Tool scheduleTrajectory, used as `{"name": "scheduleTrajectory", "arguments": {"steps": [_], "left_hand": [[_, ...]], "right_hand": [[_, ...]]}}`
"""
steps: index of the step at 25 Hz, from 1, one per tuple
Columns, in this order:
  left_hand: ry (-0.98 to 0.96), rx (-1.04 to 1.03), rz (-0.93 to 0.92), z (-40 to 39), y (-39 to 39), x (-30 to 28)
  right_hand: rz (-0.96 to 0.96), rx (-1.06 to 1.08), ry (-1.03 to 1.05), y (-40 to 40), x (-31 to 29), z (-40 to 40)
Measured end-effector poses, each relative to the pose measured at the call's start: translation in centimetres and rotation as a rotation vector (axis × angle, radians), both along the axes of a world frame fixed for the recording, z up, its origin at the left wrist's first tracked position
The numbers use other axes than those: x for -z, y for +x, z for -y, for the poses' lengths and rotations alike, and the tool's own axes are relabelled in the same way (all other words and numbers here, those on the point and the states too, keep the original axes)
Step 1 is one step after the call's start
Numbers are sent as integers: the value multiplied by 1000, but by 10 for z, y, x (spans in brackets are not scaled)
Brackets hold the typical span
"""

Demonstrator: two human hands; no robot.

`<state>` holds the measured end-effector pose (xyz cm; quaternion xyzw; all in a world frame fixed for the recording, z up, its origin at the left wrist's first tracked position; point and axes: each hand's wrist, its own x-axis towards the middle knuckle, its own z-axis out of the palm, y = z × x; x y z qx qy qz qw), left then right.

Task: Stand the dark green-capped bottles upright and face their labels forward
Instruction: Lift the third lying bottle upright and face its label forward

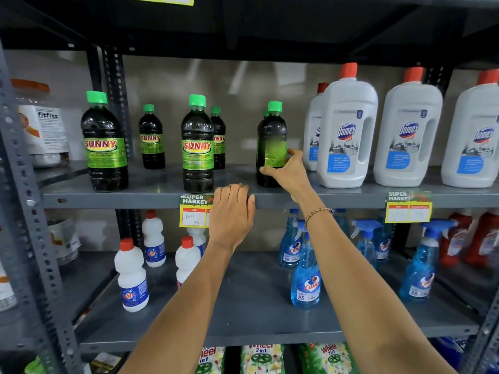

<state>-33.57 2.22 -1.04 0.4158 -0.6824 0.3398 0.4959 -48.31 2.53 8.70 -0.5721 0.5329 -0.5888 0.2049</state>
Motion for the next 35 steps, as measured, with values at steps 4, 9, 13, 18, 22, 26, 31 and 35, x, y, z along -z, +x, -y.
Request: {"name": "scheduleTrajectory", "arguments": {"steps": [4, 9, 13, 18, 22, 26, 31, 35], "left_hand": [[19, 4, -7, 0, 0, 0], [22, 12, -10, -1, 0, 0], [18, 9, -11, -2, 0, -1], [39, 8, -13, -3, 0, -1], [30, 17, -18, -1, 0, -1], [25, 23, -15, -1, 0, -1], [23, 14, -14, -2, 0, 0], [13, 13, -9, -2, 1, 0]], "right_hand": [[-26, -17, 59, -3, 1, 2], [-59, 24, 45, -1, 2, 9], [-50, 7, 78, -4, 3, 8], [-60, -25, 102, -3, 2, 10], [-76, 3, 90, -5, 4, 10], [-104, 5, 74, -4, 5, 13], [-62, -6, 100, -6, 4, 11], [-126, 98, 39, -3, 7, 12]]}}
